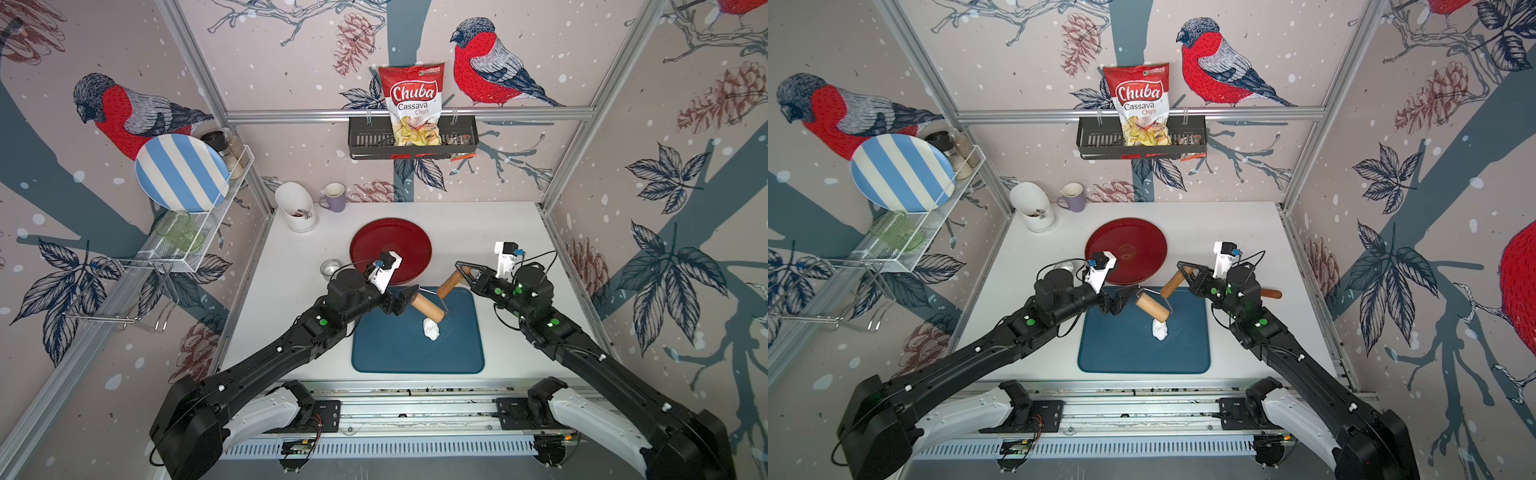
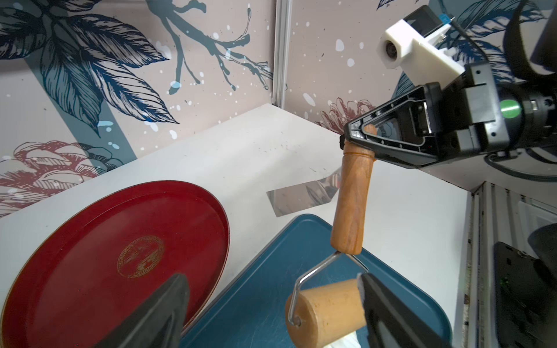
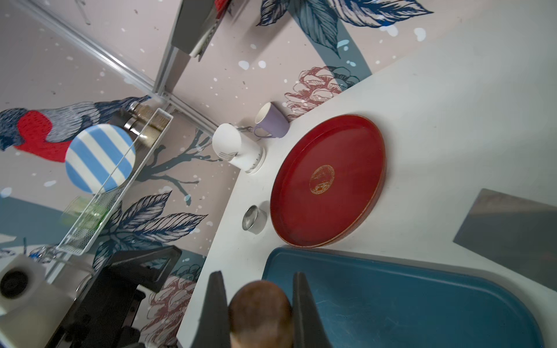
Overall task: Roll out the dumpling wrappers from the dough
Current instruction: Pick up the rolling pin from the center of the board.
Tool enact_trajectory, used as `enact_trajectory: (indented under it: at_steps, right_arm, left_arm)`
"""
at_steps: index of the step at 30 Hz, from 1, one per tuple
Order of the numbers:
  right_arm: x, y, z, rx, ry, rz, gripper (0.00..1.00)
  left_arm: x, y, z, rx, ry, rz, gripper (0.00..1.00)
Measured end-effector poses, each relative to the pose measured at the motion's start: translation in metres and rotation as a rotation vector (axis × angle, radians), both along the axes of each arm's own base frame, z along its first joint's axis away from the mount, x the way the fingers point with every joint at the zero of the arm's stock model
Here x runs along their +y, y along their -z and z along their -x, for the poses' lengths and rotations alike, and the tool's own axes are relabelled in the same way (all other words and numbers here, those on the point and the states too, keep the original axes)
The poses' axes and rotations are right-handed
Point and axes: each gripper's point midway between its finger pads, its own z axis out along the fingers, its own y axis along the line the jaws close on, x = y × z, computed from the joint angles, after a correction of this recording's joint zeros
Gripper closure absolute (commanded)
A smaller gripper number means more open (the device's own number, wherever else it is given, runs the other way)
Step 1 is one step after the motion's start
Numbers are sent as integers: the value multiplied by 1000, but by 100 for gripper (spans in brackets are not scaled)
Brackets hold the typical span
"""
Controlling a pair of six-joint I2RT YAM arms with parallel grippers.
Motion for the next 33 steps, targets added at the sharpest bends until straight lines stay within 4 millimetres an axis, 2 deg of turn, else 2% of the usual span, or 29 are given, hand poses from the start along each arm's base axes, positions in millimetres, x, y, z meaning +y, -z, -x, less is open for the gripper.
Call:
enact_trajectory:
  at_steps: [5, 10, 17, 20, 24, 26, 33]
  right_arm:
    - [-8, 16, -15, 99, 130, -12, 100]
    - [-5, 31, -20, 179, 166, -36, 100]
    - [-3, 35, -21, 213, 176, -61, 100]
    - [-3, 34, -19, 214, 173, -69, 100]
    - [-4, 36, -17, 222, 176, -81, 100]
    - [-4, 34, -17, 220, 176, -86, 100]
    - [-6, 33, -14, 219, 176, -86, 100]
  left_arm:
    - [-15, 11, -2, -2, -22, -61, 9]
    - [-41, 21, -1, -31, -14, -142, 9]
    - [-71, 47, -7, -55, -28, -266, 13]
    - [-81, 56, -8, -65, -30, -310, 18]
    - [-93, 67, -11, -71, -34, -354, 32]
    - [-98, 72, -14, -75, -37, -382, 35]
    - [-103, 90, -17, -73, -67, -459, 49]
